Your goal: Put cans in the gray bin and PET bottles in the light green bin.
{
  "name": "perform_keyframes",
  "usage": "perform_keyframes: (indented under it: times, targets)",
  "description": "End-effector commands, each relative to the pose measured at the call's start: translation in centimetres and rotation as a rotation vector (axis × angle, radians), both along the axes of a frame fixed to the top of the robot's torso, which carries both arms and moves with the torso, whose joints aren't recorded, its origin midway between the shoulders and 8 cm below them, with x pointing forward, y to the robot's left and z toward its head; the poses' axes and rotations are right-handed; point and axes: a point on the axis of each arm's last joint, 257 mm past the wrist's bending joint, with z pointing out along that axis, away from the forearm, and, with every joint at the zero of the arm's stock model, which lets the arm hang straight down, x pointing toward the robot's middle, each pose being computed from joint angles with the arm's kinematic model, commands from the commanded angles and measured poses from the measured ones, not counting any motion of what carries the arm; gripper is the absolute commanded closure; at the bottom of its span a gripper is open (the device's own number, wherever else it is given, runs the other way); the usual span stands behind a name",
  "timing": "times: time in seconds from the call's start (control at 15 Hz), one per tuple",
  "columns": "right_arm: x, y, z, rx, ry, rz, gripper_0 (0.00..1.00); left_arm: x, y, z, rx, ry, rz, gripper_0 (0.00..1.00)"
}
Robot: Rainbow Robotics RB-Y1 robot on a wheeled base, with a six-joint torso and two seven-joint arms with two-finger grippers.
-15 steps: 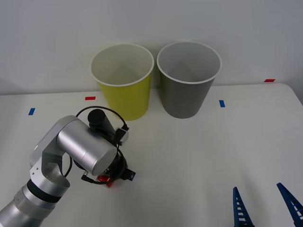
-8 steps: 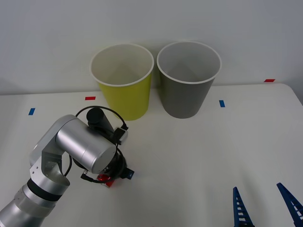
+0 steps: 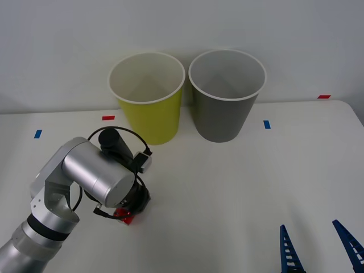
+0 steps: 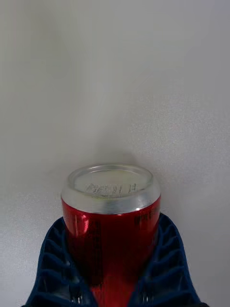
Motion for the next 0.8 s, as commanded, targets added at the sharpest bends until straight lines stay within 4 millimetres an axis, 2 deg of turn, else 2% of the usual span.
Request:
perform_keyframes:
  times: [0.07,0.2,0.4,0.8]
  targets:
    - [0.0,0.0,0.0,0.0,0.0,0.0,0.0,0.5,-0.4,1.9,-0.014,-0.055,-0.021,1.0]
    - [0.0,0.0,0.0,0.0,0.0,0.0,0.0,0.8,-1.0,4.4,-0.037,-0.132,-0.052,1.0]
    - [0.0,0.0,0.0,0.0,0.0,0.0,0.0,0.8,-1.4,6.7,-0.086,-0.228,-0.075,1.0]
    - [0.0,0.0,0.0,0.0,0.0,0.0,0.0,-0.8,-2.3,11.1,-0.175,-0.327,-0.109,1.0]
